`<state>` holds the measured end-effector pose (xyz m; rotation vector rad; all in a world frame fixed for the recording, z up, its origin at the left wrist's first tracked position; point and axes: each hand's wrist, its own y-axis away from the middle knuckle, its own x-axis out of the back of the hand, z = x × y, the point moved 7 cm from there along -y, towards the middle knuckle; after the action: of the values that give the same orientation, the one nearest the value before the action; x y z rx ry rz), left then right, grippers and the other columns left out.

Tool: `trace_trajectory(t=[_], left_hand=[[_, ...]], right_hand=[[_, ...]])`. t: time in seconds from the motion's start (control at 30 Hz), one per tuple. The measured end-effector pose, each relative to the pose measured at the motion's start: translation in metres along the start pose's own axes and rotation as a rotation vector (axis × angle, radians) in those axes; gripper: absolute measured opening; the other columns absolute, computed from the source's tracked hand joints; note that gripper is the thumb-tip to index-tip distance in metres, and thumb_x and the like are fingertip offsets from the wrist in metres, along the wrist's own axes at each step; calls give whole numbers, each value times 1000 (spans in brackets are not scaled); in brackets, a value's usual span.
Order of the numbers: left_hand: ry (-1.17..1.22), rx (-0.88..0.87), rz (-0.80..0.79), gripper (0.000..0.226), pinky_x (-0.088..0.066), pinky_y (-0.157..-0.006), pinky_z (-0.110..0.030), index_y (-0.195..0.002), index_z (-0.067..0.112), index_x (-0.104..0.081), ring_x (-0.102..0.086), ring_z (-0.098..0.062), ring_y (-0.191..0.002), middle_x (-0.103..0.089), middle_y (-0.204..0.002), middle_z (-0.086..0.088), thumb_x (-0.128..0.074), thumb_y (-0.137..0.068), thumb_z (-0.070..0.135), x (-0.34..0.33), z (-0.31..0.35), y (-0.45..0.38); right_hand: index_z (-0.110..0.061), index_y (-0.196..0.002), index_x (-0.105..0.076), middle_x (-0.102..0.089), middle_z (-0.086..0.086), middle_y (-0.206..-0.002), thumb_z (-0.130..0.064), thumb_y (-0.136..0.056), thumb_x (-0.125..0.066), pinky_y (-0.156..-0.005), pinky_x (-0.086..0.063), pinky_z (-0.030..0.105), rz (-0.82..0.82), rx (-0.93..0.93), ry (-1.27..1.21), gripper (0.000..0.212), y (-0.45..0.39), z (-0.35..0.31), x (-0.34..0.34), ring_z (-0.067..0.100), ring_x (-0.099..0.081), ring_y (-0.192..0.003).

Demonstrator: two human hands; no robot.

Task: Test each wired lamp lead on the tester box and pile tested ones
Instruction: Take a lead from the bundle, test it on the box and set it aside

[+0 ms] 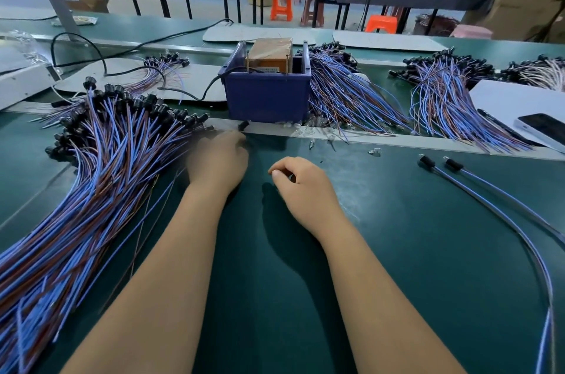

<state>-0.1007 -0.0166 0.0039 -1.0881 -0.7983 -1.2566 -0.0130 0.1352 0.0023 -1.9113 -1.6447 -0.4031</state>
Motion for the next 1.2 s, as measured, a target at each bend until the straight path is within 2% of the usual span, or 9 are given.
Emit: trace_trajectory(t=[0.2,0.33,0.53,0.67,0.83,0.93,1.03,1.1,1.2], left_hand=[[-15,48,76,33,-39,-82,-42,-127,11,-53,-52,-38,-108,-48,-126,-17,-43,-97,23,4,8,11],[-7,70,118,27,-37,-90,-43,-125,12,-53,-50,-39,-109,-48,-124,-18,-42,-102,23,5,13,25],[819,-280,416,16,-41,-77,-20,-108,11,-62,-52,-12,-86,-57,-99,-5,-49,-98,10,52,61,59],[1470,-192,32,20,-47,-63,-24,-84,14,-68,-59,-11,-75,-67,-87,-7,-48,-84,17,37,102,77],[1631,-202,-244,38,-40,-51,-22,-63,14,-72,-54,-17,-55,-64,-63,-5,-44,-88,22,20,124,88],[1577,-189,-378,41,-44,-54,-27,-60,9,-70,-56,-24,-54,-63,-62,-13,-46,-89,23,11,120,86],[1307,-86,-516,51,-50,-55,-24,-60,6,-67,-61,-19,-50,-65,-57,-8,-41,-101,20,-7,112,84],[1147,-46,-541,52,-50,-54,-21,-59,8,-66,-60,-14,-47,-64,-53,-6,-42,-103,21,-16,107,83],[1063,-84,-542,48,-48,-52,-16,-59,10,-65,-60,-11,-48,-64,-54,-4,-47,-101,23,-20,110,83]], right_hand=[[-22,-88,-69,-60,-18,-70,-19,-94,-53,-62,-39,12,42,-45,-87,17,-2,3,4,0,-53,-71],[-25,-79,-66,-64,-6,-69,-14,-94,-52,-67,-48,26,151,-112,-264,23,-2,7,15,10,-59,-68],[-11,-89,-58,-65,1,-60,-6,-101,-38,-49,-42,18,134,-245,-707,24,-3,16,21,11,-54,-47],[-13,-95,-65,-70,2,-73,-6,-102,-38,-59,-51,23,-53,-187,-848,29,-1,5,16,13,-65,-63],[-18,-73,-73,-67,-2,-75,-14,-100,-44,-61,-49,20,-32,-261,-1132,39,-2,11,25,7,-63,-69],[-11,-87,-65,-61,2,-66,-5,-96,-41,-54,-45,22,62,-395,-1231,26,-4,25,27,16,-54,-60],[-5,-94,-63,-70,10,-71,4,-86,-31,-58,-52,27,168,-446,-1369,35,-4,35,34,25,-60,-59],[-5,-89,-66,-68,9,-69,-5,-91,-37,-54,-52,25,232,-405,-1336,30,-4,37,40,20,-61,-55],[-11,-81,-70,-50,1,-55,-24,-98,-51,-44,-34,22,300,-332,-1149,29,-5,38,47,14,-42,-46]])
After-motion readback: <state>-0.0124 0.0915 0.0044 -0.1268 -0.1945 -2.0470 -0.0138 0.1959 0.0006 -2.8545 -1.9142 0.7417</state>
